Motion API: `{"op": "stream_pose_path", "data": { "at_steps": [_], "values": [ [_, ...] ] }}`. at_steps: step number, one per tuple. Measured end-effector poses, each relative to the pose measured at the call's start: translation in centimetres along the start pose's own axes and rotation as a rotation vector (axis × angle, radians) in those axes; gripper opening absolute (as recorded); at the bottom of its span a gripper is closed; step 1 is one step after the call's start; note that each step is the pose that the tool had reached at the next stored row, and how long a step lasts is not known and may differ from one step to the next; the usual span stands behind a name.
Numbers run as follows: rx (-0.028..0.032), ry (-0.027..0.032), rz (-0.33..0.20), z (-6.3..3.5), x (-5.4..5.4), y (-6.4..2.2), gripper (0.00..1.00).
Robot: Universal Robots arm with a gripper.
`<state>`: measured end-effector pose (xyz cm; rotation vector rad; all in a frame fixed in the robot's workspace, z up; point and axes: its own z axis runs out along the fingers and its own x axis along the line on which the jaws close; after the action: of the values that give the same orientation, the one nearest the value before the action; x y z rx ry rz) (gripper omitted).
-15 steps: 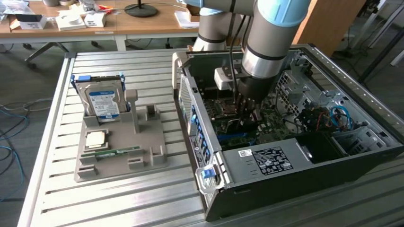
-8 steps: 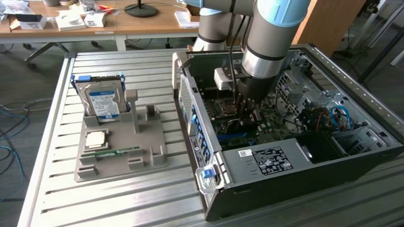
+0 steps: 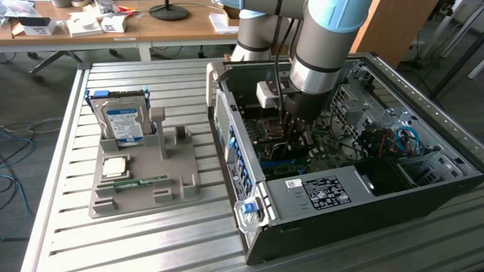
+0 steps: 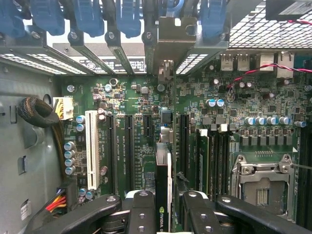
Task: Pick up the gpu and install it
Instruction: 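Insert the gpu into the slot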
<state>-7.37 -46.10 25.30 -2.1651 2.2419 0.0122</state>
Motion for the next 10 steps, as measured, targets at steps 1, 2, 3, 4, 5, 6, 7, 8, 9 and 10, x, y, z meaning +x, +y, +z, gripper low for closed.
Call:
{"op": "stream_pose_path", "data": {
  "at_steps": [1,2,3,4,5,6,7,8,9,10],
  "values": [
    [0.0,0.0,0.0,0.0,0.0,0.0,0.26],
    [0.0,0.0001,0.0,0.0,0.0,0.0,0.26],
    [0.0,0.0,0.0,0.01,0.0,0.0,0.26],
    [0.0,-0.0001,0.0,0.01,0.0,0.0,0.26],
    [0.0,-0.0002,0.0,0.02,0.0,0.0,0.26],
    [0.0,-0.0001,0.0,0.02,0.0,0.0,0.26],
    [-0.0001,-0.0001,0.0,0.03,0.0,0.0,0.26],
    [0.0,-0.001,0.0,0.04,0.0,0.0,0.26],
    [0.0001,-0.0018,0.0,0.05,0.0,0.01,0.26],
    [0.0001,-0.0023,0.0,0.06,-0.01,0.01,0.26]
  ]
}}
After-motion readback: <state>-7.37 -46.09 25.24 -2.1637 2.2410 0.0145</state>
